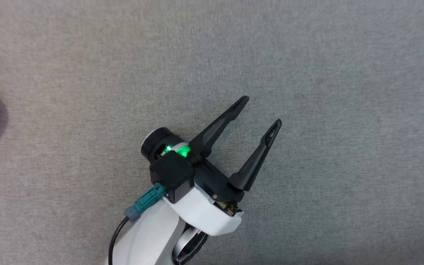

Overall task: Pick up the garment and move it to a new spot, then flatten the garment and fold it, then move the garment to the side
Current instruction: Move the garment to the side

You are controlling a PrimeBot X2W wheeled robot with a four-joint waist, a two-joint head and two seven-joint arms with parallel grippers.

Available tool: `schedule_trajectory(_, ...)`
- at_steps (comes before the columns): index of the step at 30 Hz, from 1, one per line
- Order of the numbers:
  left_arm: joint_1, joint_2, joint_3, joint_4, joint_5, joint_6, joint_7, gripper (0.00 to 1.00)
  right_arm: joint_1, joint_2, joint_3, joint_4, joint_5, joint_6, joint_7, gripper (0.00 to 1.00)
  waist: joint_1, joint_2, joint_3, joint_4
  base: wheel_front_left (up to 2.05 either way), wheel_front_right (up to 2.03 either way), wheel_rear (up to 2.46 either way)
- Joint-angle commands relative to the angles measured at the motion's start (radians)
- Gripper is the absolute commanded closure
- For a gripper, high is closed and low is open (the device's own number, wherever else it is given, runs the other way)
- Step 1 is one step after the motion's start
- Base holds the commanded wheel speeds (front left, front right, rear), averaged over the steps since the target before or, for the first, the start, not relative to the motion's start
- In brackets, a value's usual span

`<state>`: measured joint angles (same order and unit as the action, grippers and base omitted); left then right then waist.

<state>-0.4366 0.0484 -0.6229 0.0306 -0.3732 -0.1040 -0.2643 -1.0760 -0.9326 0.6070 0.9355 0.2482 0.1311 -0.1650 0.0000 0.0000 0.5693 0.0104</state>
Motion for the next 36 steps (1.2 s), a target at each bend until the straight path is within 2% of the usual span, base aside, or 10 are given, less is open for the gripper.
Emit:
schedule_trajectory(1,0.020,0.004,0.009,0.002,-0.010,0.010,0.000,0.00,-0.001,0.034,-0.010,-0.009,0.010,-0.001,-0.016,0.00,0.0000,0.0000,-0.077,0.002,0.00,0.00,0.00)
schedule_trajectory(5,0.065,0.004,0.028,0.009,-0.028,0.027,0.000,0.00,0.028,0.135,-0.026,-0.043,0.034,-0.001,-0.051,0.00,0.0000,0.0000,-0.170,0.004,0.00,0.00,0.00)
schedule_trajectory(6,0.065,0.004,0.028,0.009,-0.028,0.027,0.000,0.00,0.028,0.135,-0.026,-0.043,0.034,-0.001,-0.051,0.00,0.0000,0.0000,-0.170,0.004,0.00,0.00,0.00)
schedule_trajectory(8,0.093,0.005,0.053,0.014,-0.030,0.040,0.000,0.00,0.060,0.212,-0.040,-0.076,0.054,-0.001,-0.075,0.00,0.0000,0.0000,-0.235,0.012,0.00,0.00,0.00)
schedule_trajectory(10,0.104,0.004,0.065,0.014,-0.028,0.046,0.000,0.00,0.074,0.240,-0.044,-0.090,0.062,-0.001,-0.080,0.00,0.0000,0.0000,-0.253,0.014,0.00,0.00,0.00)
schedule_trajectory(15,0.159,0.004,0.135,0.018,-0.022,0.065,0.000,0.00,0.173,0.370,-0.140,-0.157,0.101,-0.001,-0.100,0.00,0.0000,0.0000,-0.342,0.037,0.00,0.00,0.00)
schedule_trajectory(18,0.188,0.004,0.180,0.014,0.004,0.073,0.000,0.00,0.257,0.440,-0.228,-0.248,0.101,-0.001,-0.101,0.00,0.0000,0.0000,-0.383,0.053,0.00,0.00,0.00)
schedule_trajectory(27,0.290,0.004,0.319,0.025,0.033,0.074,0.000,0.00,0.624,0.635,-0.493,-0.549,-0.038,-0.001,-0.101,0.00,0.0000,0.0000,-0.485,0.089,0.00,0.00,0.00)
schedule_trajectory(33,0.352,0.004,0.381,0.047,0.065,0.066,0.000,0.00,0.841,0.781,-0.597,-0.684,-0.130,-0.001,-0.101,0.00,0.0000,0.0000,-0.535,0.099,0.00,0.00,0.00)
schedule_trajectory(36,0.386,0.004,0.402,0.047,0.095,0.081,0.000,0.00,0.908,0.834,-0.624,-0.727,-0.169,-0.001,-0.101,0.00,0.0000,0.0000,-0.547,0.091,0.00,0.00,0.00)
